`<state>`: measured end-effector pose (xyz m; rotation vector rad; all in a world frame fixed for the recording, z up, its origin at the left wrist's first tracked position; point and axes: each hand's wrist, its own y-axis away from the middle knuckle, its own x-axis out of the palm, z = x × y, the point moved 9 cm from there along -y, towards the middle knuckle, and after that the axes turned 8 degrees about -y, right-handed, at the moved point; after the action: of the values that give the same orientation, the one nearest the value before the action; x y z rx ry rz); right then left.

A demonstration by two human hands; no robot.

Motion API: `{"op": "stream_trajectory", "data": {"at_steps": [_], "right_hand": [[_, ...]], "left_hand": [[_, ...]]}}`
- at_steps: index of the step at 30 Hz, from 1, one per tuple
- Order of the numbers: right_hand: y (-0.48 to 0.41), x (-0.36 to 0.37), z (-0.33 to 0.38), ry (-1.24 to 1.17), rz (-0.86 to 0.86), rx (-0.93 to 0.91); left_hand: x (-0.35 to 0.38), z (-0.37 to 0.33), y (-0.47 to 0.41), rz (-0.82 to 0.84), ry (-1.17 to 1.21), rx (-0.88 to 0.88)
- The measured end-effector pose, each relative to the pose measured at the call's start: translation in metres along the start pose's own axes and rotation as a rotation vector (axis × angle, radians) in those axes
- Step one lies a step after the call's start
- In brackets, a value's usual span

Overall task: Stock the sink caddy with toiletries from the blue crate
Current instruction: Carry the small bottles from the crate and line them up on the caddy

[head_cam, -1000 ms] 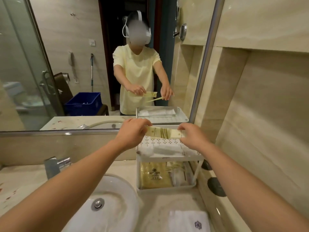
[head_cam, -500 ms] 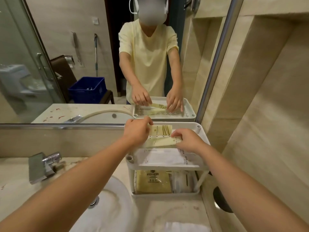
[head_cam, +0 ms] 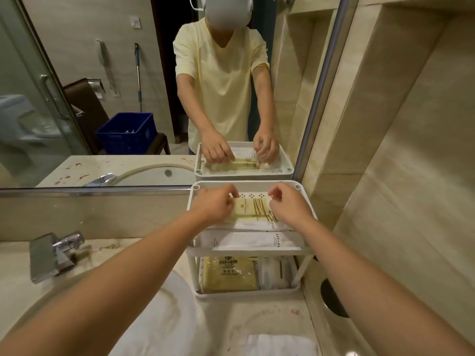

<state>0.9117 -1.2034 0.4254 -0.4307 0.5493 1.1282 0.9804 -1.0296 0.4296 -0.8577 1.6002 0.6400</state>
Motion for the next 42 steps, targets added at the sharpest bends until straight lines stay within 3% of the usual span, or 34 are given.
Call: {"op": "stream_trajectory", "data": {"at_steps": [8,19,29,34,42], "right_hand": [[0.011,0.038,-0.003,0.175,0.2,-0.038],[0.032,0.042,0.007,0.204,0.23,-0.042],[0.049,0.043,0.028,0.304,0.206,-0.123],[0.056,0.053,0.05,0.352,0.191,-0.191],[0.078,0.1,0.123,0.359,0.228,-0.363]], "left_hand": [[0.018,-0.006,0.003,0.041,-0.046,0.022],[0.025,-0.008,0.024,0.133,0.106,-0.006],[0.016,-0.007,0.041,0.127,0.048,-0.022],[0.005,0.009,0.06,0.081,-0.018,-0.049],[-0.045,0.065,0.127,-0.147,-0.022,-0.15]]}}
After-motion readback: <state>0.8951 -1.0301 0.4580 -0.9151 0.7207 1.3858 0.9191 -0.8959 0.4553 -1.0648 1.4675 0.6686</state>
